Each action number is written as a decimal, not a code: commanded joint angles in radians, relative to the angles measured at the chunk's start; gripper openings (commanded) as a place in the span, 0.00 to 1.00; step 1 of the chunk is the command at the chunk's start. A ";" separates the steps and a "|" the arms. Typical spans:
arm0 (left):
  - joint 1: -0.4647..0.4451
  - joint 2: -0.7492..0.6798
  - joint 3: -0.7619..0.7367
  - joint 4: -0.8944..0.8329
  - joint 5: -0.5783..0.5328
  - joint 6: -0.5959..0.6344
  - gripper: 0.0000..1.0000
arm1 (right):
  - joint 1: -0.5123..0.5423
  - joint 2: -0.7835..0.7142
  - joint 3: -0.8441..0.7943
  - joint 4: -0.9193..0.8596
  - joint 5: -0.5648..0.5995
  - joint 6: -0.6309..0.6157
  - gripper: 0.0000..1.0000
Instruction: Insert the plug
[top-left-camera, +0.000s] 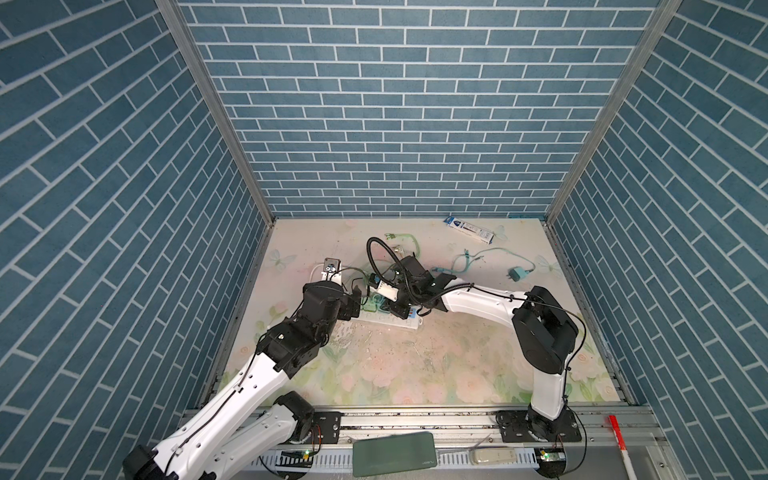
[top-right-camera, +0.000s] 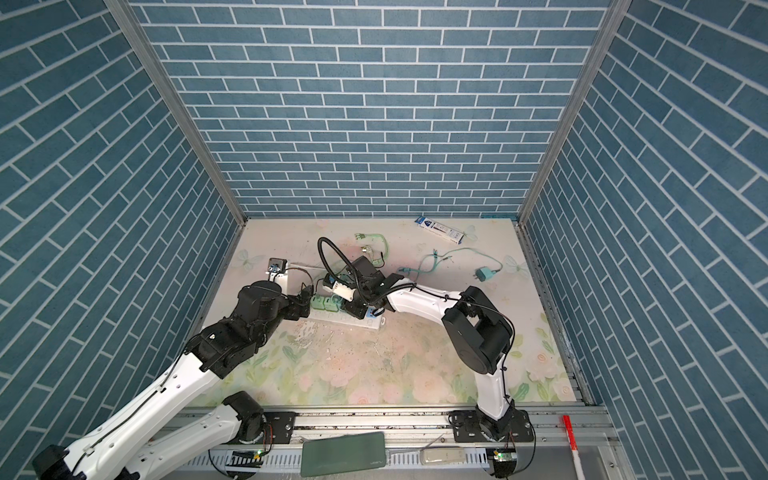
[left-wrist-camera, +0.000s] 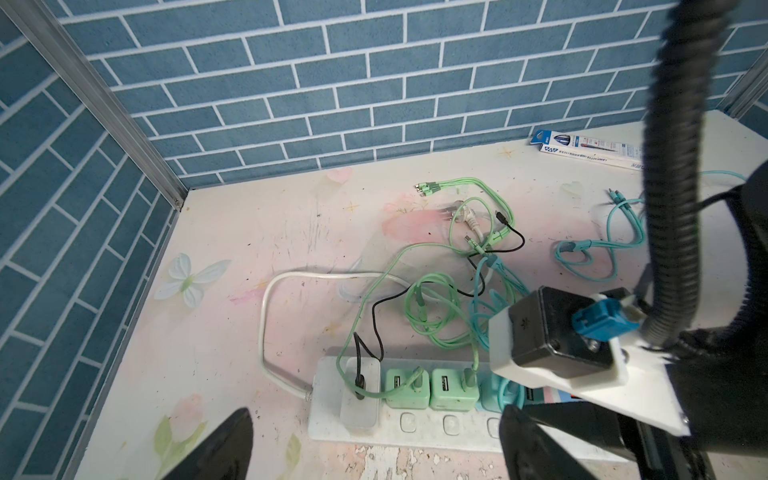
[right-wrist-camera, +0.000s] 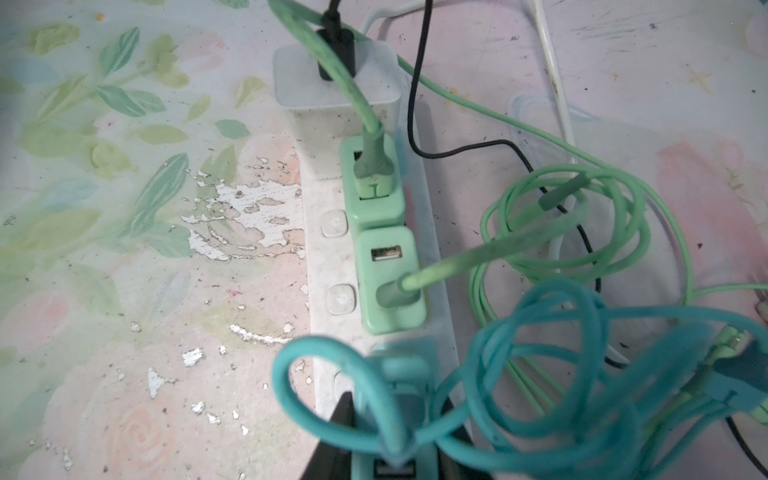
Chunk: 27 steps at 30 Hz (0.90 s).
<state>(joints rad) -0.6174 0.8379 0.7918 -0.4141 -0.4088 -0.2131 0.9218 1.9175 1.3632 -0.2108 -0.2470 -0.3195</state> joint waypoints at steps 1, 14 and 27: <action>0.007 -0.001 0.023 -0.001 -0.001 -0.007 0.93 | 0.002 -0.041 -0.024 -0.006 0.008 -0.021 0.00; 0.007 0.005 0.033 -0.006 0.004 -0.008 0.93 | -0.012 -0.057 -0.059 0.090 -0.062 -0.019 0.00; 0.007 0.012 0.043 -0.012 0.004 -0.003 0.93 | -0.023 -0.006 -0.062 0.141 -0.079 -0.039 0.00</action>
<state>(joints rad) -0.6174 0.8452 0.8040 -0.4145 -0.4034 -0.2134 0.9035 1.8973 1.3224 -0.1154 -0.2974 -0.3199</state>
